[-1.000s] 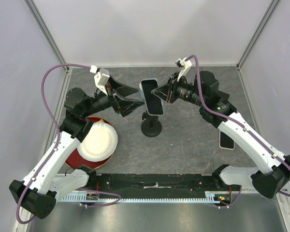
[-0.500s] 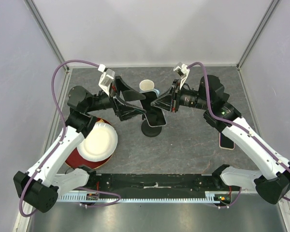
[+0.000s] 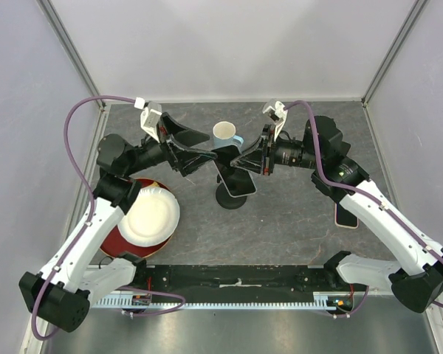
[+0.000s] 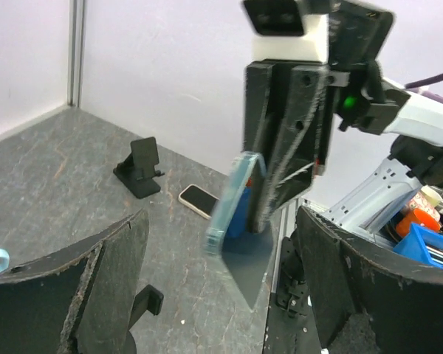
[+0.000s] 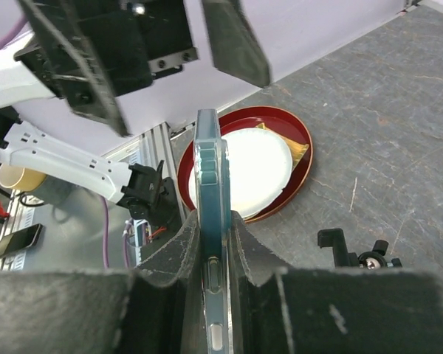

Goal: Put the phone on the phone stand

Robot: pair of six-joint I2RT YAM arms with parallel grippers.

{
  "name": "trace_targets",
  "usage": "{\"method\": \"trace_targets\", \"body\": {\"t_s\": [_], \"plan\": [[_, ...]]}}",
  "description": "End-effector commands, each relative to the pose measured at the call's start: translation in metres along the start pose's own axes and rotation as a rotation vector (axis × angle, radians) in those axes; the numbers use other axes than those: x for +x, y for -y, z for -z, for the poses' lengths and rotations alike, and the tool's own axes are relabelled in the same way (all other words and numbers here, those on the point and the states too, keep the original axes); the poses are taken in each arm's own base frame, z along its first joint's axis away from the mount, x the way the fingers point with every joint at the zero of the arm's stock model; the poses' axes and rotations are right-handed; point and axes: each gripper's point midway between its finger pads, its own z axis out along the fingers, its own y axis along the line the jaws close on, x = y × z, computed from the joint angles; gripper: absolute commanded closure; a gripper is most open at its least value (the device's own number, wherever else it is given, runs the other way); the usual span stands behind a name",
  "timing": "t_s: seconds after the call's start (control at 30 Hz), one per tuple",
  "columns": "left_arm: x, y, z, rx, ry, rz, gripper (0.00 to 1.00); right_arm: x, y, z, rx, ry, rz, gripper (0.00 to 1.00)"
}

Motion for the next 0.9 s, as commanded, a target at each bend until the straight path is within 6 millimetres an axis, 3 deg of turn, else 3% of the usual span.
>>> {"method": "trace_targets", "body": {"t_s": [0.0,0.2,0.33,0.57,0.67,0.8,0.87], "plan": [[0.005,-0.021,-0.006,-0.059,-0.022,0.006,0.13,-0.03,-0.027,0.006,-0.099,0.076,0.095,1.0],[0.017,-0.014,-0.013,0.06,-0.084,0.058,0.2,-0.038,-0.029,0.005,-0.105,0.1,0.11,1.0],[0.024,0.0,-0.014,0.175,-0.114,0.093,0.37,-0.04,-0.03,0.001,-0.123,0.106,0.099,1.0],[0.026,0.012,-0.012,0.263,-0.12,0.115,0.53,-0.042,-0.031,-0.004,-0.151,0.122,0.088,1.0],[0.025,0.016,-0.011,0.285,-0.12,0.11,0.64,-0.039,-0.03,-0.005,-0.155,0.12,0.079,1.0],[0.024,0.018,-0.012,0.287,-0.115,0.111,0.97,-0.034,-0.024,-0.007,-0.137,0.114,0.058,1.0],[0.021,0.017,-0.012,0.272,-0.101,0.112,0.98,-0.029,-0.02,-0.009,-0.12,0.105,0.042,1.0]]}}
